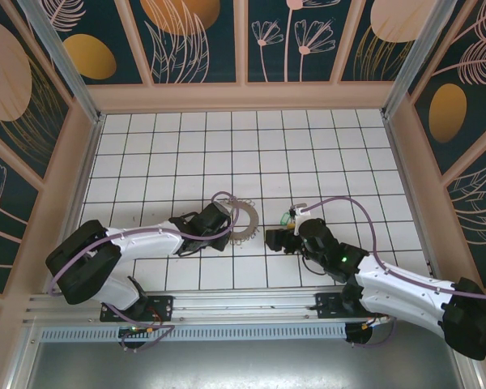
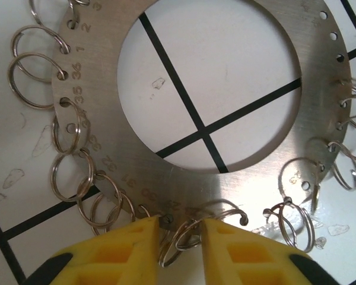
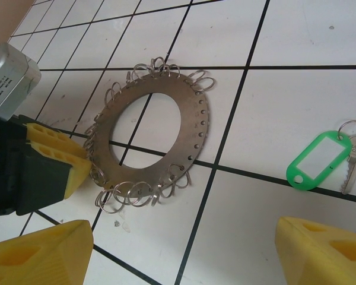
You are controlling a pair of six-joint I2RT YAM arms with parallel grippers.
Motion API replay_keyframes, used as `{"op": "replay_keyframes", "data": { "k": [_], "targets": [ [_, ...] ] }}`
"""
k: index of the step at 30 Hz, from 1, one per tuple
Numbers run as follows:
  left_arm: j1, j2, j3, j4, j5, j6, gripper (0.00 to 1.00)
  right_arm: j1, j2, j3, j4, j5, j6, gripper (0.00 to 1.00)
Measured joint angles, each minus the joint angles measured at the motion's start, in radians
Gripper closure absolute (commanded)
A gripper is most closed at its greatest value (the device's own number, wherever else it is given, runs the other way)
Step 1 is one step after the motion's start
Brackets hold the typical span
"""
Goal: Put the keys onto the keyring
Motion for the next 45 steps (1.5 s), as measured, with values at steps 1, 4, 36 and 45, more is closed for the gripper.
{"op": "replay_keyframes", "data": {
  "k": [1,4,36,45],
  "targets": [
    [0.000,0.000,0.000,0.000,0.002,0.000,0.81,0.000,-0.005,0.000,-0.002,0.000,0.000,0.19],
    [0.000,0.000,0.000,0.000,0.008,0.001,0.86,0.000,-0.023,0.000,-0.008,0.000,0.000,0.19],
    [0.000,-0.028,0.000,-0.023,-0.001,0.017,0.77,0.000,-0.047,-0.019,-0.016,0.001,0.013,0.19],
    [0.000,-0.034,0.005,-0.038,-0.008,0.018,0.75,0.000,-0.040,-0.019,-0.014,0.000,0.013,0.19]
  ]
}}
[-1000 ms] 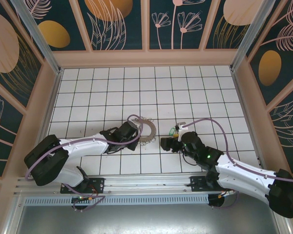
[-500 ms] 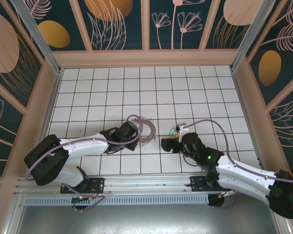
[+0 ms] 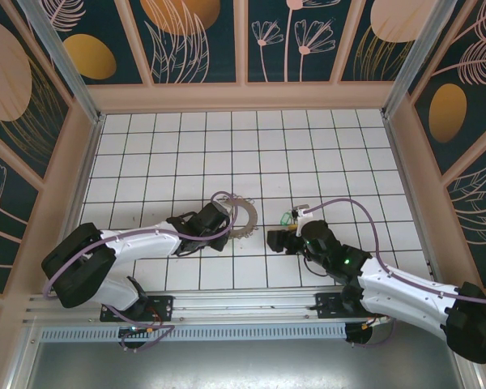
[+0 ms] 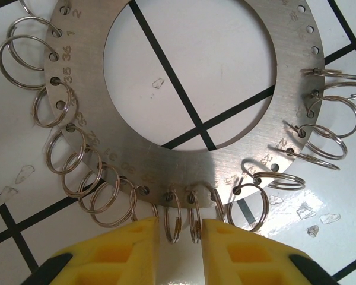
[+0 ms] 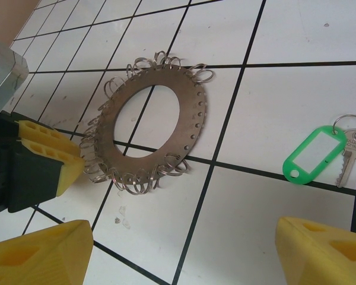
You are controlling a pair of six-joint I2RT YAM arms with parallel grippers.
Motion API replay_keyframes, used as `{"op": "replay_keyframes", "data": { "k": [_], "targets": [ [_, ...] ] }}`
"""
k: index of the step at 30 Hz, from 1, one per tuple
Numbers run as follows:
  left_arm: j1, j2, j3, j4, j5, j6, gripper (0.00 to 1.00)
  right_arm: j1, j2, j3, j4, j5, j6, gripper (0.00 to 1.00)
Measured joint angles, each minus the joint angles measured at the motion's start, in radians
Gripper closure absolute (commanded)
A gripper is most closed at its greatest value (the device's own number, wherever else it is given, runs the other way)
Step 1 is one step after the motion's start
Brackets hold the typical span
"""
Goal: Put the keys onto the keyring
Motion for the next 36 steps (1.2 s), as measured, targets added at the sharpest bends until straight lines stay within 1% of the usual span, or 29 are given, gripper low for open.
{"op": "replay_keyframes", "data": {
  "k": [8,14,26,36],
  "targets": [
    [0.000,-0.008,0.035,-0.027,-0.014,0.002,0.75,0.000,0.000,0.000,0.000,0.000,0.000,0.19],
    [0.000,-0.018,0.039,-0.034,-0.009,0.007,0.81,0.000,0.001,0.000,0.000,0.000,0.003,0.19],
    [0.000,-0.035,0.029,-0.030,0.074,-0.001,0.80,0.000,0.012,0.000,0.001,0.000,0.003,0.19],
    [0.000,-0.026,0.018,-0.029,0.091,-0.002,0.80,0.000,0.034,0.000,0.002,0.000,0.002,0.19]
  ]
}}
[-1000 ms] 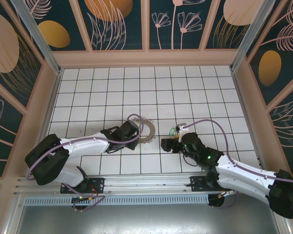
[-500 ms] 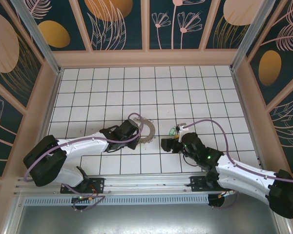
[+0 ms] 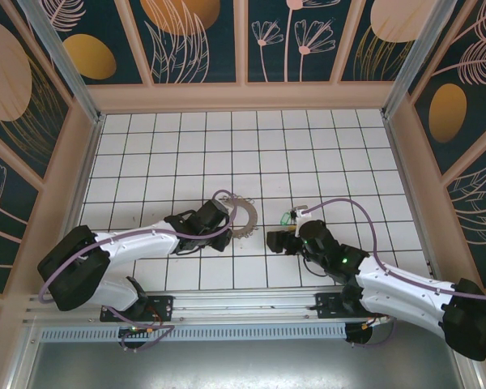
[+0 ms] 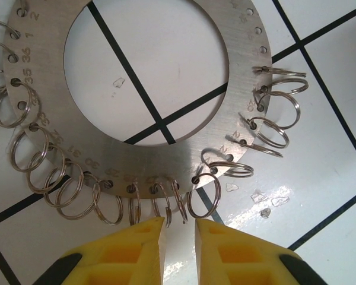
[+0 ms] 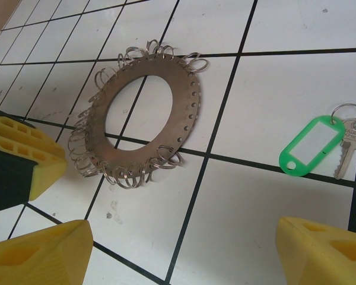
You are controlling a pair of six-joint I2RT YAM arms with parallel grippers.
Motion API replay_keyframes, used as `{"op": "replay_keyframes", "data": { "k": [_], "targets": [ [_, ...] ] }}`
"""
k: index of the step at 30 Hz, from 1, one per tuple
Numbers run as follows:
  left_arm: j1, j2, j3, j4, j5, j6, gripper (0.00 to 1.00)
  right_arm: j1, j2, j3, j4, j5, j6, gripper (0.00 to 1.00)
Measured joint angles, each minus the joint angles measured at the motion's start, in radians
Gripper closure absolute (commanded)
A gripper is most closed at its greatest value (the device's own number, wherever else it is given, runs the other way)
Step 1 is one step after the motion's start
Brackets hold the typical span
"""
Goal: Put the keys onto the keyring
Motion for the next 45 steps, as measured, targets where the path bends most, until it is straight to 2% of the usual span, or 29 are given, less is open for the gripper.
{"op": "replay_keyframes", "data": {
  "k": [19,45],
  "targets": [
    [0.000,0.065,0.000,0.015,-0.023,0.002,0.80,-0.001,0.000,0.000,0.000,0.000,0.000,0.19],
    [0.000,0.069,0.018,0.030,-0.026,0.003,0.78,-0.001,-0.001,0.000,0.000,0.000,0.000,0.19]
  ]
}}
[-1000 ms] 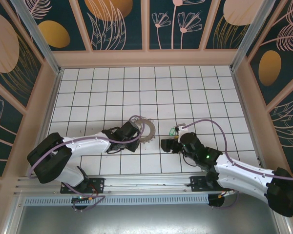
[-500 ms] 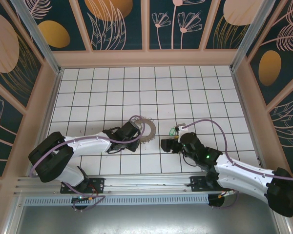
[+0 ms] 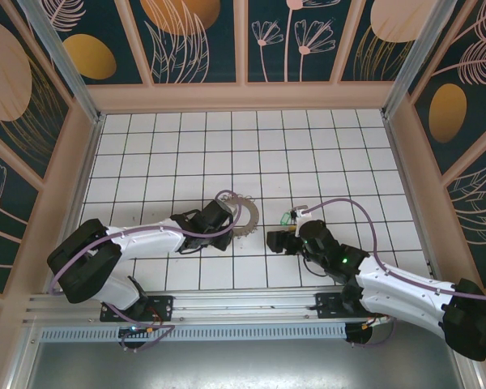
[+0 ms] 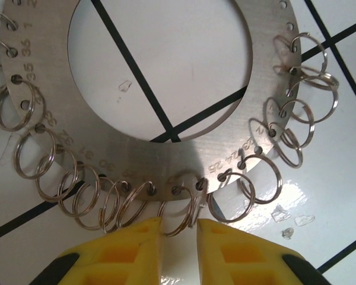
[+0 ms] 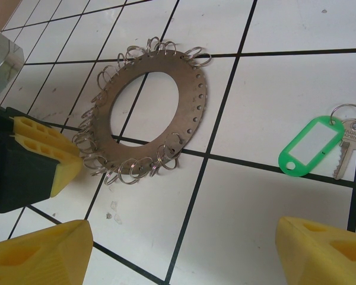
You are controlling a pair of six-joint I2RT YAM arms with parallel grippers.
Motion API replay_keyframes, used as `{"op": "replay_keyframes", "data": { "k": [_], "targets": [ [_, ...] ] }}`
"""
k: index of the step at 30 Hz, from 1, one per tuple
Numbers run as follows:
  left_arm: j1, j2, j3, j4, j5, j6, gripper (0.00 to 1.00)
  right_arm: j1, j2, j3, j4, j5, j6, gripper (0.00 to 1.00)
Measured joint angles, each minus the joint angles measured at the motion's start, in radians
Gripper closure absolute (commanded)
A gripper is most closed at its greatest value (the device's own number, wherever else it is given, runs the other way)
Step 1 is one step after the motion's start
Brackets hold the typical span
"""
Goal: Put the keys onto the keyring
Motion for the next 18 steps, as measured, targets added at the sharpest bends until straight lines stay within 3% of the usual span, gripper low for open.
{"op": "replay_keyframes", "data": {
  "k": [18],
  "targets": [
    [0.000,0.000,0.008,0.016,0.000,0.011,0.77,-0.004,-0.015,0.000,0.000,0.000,0.000,0.19]
  ]
}}
